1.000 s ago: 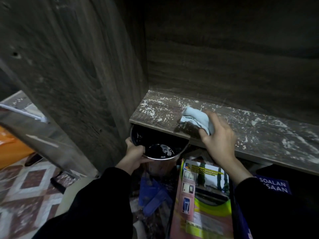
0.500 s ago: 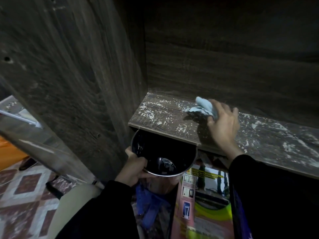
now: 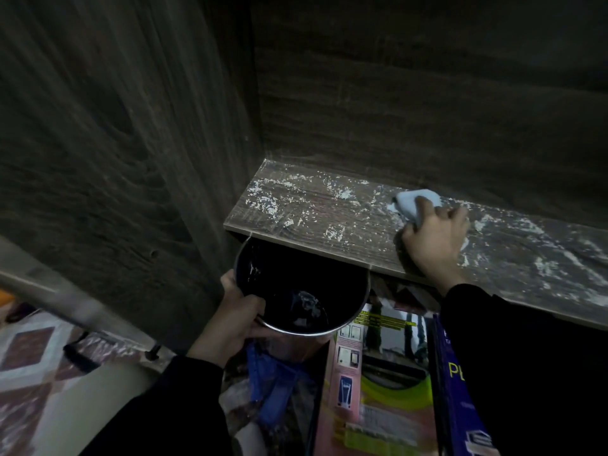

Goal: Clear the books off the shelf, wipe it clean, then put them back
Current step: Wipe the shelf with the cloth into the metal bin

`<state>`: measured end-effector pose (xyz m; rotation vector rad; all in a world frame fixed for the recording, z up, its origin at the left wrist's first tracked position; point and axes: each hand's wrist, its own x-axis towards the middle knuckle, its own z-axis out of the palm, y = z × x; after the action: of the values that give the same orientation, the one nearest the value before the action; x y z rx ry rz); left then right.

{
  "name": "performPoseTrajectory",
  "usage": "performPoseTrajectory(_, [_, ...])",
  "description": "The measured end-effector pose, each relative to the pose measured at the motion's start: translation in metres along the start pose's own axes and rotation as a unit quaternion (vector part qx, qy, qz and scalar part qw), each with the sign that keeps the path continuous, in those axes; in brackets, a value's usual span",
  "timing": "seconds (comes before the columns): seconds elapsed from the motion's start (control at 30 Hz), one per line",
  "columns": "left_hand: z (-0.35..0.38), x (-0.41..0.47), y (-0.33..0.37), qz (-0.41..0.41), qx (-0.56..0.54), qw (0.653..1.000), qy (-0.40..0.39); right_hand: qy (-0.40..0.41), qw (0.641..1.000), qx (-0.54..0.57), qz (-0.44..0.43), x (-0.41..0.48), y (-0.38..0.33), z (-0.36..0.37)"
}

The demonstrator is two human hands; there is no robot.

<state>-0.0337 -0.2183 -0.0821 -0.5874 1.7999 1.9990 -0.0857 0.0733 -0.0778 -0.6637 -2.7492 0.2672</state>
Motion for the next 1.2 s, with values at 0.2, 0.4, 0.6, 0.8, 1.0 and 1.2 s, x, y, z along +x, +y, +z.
performPoseTrajectory(0.2, [0.001,0.003,0.001,0.005,0.009,1.0,-0.001,-0.06,0.996,0.01,-0.063,0.001,-0.021,0.008])
performPoseTrajectory(0.4, [0.007,0.006,0.003,0.005,0.014,1.0,0.003,-0.118,0.984,0.012,-0.131,-0.012,-0.048,0.009])
performPoseTrajectory(0.6, [0.008,0.006,0.005,0.004,0.016,1.0,-0.005,-0.146,0.967,0.042,-0.203,-0.023,-0.075,0.012])
performPoseTrajectory(0.8, [0.01,0.006,0.005,0.005,0.015,1.0,-0.003,-0.146,0.95,0.071,-0.267,-0.048,-0.103,0.017])
performPoseTrajectory(1.0, [0.011,0.005,0.005,0.013,0.001,1.0,0.004,-0.159,0.93,0.086,-0.321,-0.069,-0.111,0.012])
performPoseTrajectory(1.2, [0.007,0.005,0.008,0.007,-0.026,1.0,0.017,-0.176,0.914,0.129,-0.341,-0.071,-0.109,0.006])
